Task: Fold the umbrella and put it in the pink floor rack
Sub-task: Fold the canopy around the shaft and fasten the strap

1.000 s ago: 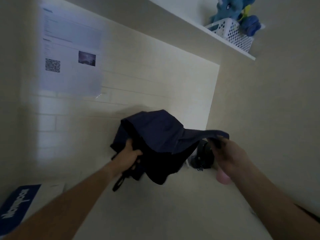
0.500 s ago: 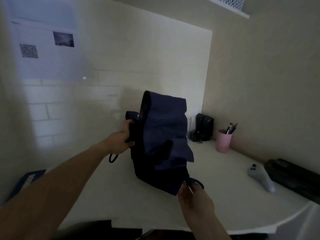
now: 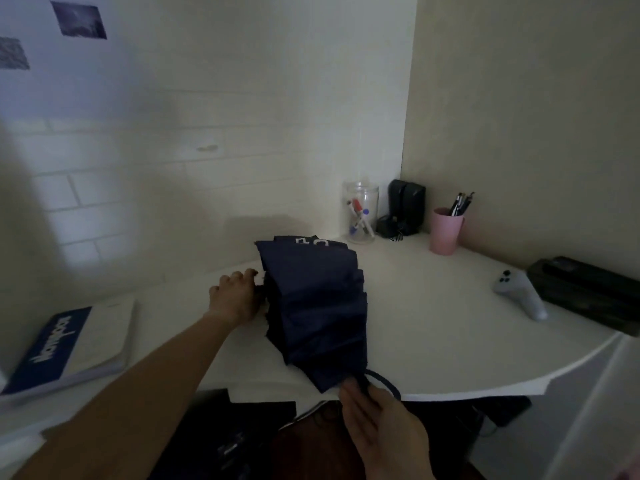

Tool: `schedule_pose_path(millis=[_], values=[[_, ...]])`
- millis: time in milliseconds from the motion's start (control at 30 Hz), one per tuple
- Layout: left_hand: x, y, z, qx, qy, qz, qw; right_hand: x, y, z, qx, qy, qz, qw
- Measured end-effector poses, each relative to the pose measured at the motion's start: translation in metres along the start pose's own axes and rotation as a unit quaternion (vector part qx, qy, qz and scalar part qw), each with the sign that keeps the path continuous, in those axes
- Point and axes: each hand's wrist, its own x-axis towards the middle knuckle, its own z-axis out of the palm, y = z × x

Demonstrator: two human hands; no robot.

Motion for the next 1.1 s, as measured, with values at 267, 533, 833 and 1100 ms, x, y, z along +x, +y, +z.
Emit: schedule_pose_path(millis=[267, 533, 833, 1100], values=[[-0.095, 0.027, -0.029, -0.383, 0.272, 0.139, 0.872, 0.000, 0.006, -0.007, 0.002, 0.007, 0.017, 1.000], [-0.091, 0.031, -0.002, -0.028, 0.119, 0.351, 0.928, 0.000, 0.017, -0.031, -0.063, 0.041, 0.006, 0.997], [-0.049, 0.050, -0.031, -0.145, 0.127, 0.259, 0.947, -0.015, 0.029, -0.054, -0.178, 0.173, -0.102, 0.963], [0.068, 0.077, -0.078, 0.019, 0.209, 0.138, 0.968, -0.019, -0.025, -0.027, -0.412, 0.067, -0.263, 0.870]])
